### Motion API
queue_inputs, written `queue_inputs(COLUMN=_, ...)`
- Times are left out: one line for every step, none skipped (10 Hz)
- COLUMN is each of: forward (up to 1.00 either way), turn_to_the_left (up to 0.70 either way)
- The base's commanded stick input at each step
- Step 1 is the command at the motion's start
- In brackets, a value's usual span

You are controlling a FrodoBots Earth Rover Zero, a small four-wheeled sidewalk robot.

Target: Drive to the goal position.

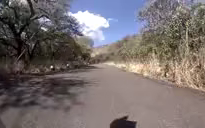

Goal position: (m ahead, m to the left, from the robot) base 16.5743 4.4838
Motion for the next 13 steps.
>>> queue_inputs(forward=0.50, turn_to_the_left=0.00)
queue_inputs(forward=0.50, turn_to_the_left=0.00)
queue_inputs(forward=0.50, turn_to_the_left=0.00)
queue_inputs(forward=0.50, turn_to_the_left=0.00)
queue_inputs(forward=0.50, turn_to_the_left=0.00)
queue_inputs(forward=0.50, turn_to_the_left=0.00)
queue_inputs(forward=0.50, turn_to_the_left=0.00)
queue_inputs(forward=0.50, turn_to_the_left=0.00)
queue_inputs(forward=0.50, turn_to_the_left=0.00)
queue_inputs(forward=0.50, turn_to_the_left=0.00)
queue_inputs(forward=0.50, turn_to_the_left=0.00)
queue_inputs(forward=0.50, turn_to_the_left=0.00)
queue_inputs(forward=0.50, turn_to_the_left=0.00)
